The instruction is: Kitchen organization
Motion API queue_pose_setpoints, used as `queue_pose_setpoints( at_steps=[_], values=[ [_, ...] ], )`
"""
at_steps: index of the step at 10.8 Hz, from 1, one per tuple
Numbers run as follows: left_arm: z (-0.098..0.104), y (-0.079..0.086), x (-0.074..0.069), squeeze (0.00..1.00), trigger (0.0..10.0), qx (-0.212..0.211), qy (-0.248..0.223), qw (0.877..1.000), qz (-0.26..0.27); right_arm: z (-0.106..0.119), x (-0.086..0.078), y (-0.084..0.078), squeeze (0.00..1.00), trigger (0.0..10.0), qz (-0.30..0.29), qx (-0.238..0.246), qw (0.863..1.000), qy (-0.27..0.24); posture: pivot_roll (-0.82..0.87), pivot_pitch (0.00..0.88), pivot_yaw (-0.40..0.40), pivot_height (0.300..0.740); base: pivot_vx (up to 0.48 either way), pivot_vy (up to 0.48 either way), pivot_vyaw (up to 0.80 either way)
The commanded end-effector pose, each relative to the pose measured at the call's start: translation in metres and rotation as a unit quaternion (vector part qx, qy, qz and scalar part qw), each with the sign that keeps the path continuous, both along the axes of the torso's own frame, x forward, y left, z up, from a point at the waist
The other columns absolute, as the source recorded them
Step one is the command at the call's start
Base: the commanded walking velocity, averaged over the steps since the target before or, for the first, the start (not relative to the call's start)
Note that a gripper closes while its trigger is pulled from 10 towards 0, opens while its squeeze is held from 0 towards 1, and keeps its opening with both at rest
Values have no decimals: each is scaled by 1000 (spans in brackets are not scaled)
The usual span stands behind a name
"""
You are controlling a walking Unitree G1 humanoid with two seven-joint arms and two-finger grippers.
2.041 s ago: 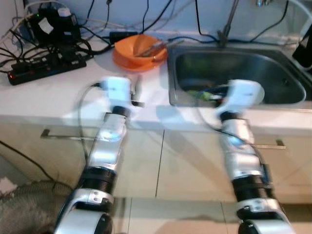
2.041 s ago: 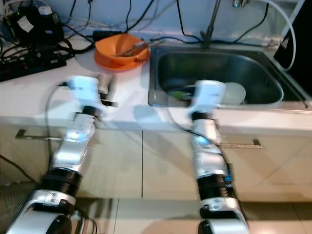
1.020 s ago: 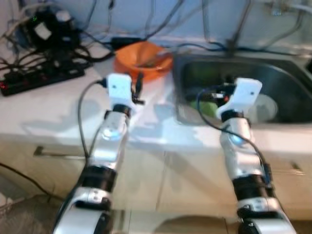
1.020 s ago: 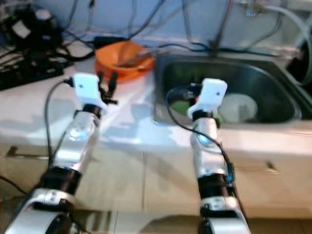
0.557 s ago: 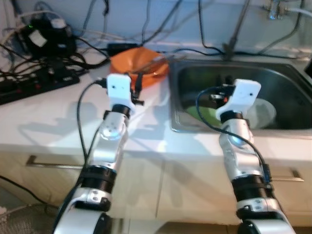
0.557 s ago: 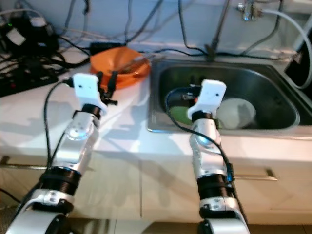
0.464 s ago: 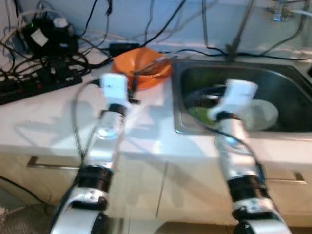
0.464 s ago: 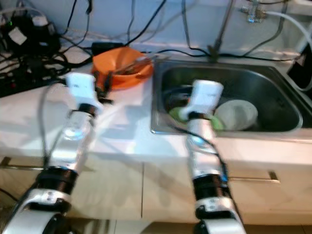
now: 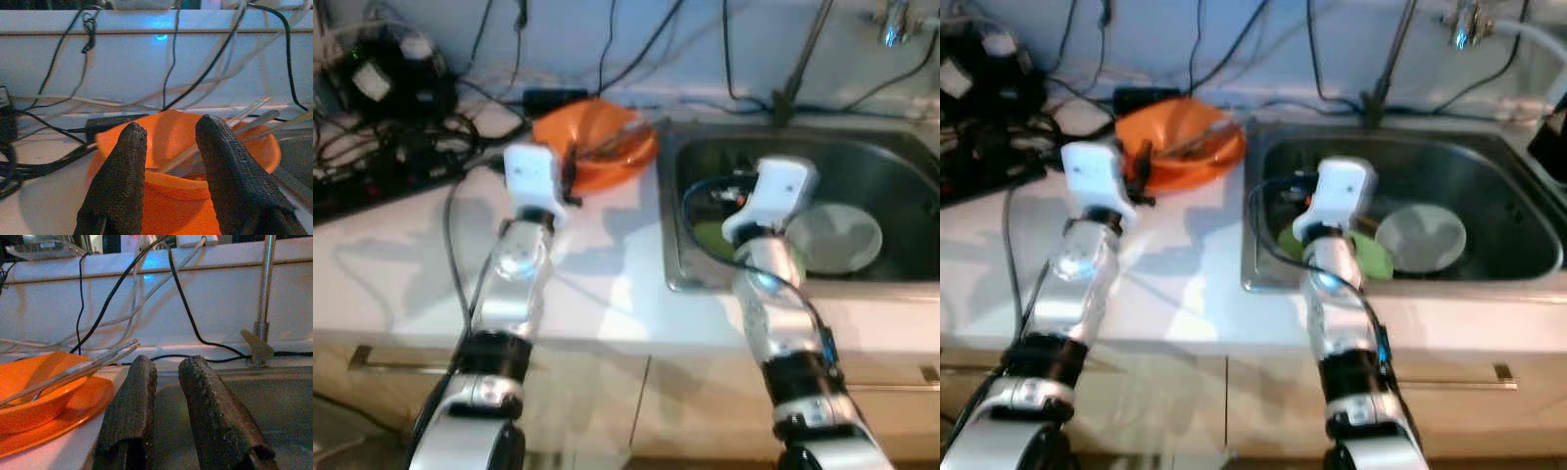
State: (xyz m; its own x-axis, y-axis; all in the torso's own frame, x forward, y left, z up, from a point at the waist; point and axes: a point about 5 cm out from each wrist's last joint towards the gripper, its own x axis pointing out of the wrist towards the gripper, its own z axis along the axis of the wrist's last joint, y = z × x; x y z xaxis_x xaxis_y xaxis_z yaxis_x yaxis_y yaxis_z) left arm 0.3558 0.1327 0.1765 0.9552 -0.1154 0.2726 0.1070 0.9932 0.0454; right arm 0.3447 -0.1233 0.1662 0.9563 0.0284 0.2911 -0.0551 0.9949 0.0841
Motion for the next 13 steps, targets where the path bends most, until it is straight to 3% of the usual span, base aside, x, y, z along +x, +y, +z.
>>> queue_pose_setpoints(
  at_steps=[1,5,7,9,11,12,13],
  values=[
    [2,-12,-1,0,10000,-2,-2,1000,-18,2,1,-11,0,10000,-13,2,1000,-5,13,0,-18,740,315,0,0],
    [4,-12,-4,0,10000,-11,-12,1000,-24,2,0,-9,0,10000,-11,1,1000,-4,14,0,-19,740,234,0,0],
    [8,-11,-10,0,10000,17,-17,999,-37,0,0,-11,0,10000,-13,2,1000,-1,19,0,-22,740,0,0,0],
    [7,7,-12,0,10000,32,35,998,-52,-1,-1,-10,0,10000,-13,4,1000,1,30,5,-19,740,0,0,0],
    [9,16,-16,0,10000,92,49,992,-70,-2,-1,-9,0,10000,-13,8,1000,3,43,16,-17,740,0,0,0],
    [12,22,-23,1000,10000,101,61,988,-96,-5,-2,-6,0,10000,-10,10,1000,8,52,18,-16,740,0,0,0],
    [11,22,-23,1000,10000,93,80,987,-106,-5,-1,-4,0,10000,-8,11,1000,9,54,19,-15,740,0,0,0]
  ],
)
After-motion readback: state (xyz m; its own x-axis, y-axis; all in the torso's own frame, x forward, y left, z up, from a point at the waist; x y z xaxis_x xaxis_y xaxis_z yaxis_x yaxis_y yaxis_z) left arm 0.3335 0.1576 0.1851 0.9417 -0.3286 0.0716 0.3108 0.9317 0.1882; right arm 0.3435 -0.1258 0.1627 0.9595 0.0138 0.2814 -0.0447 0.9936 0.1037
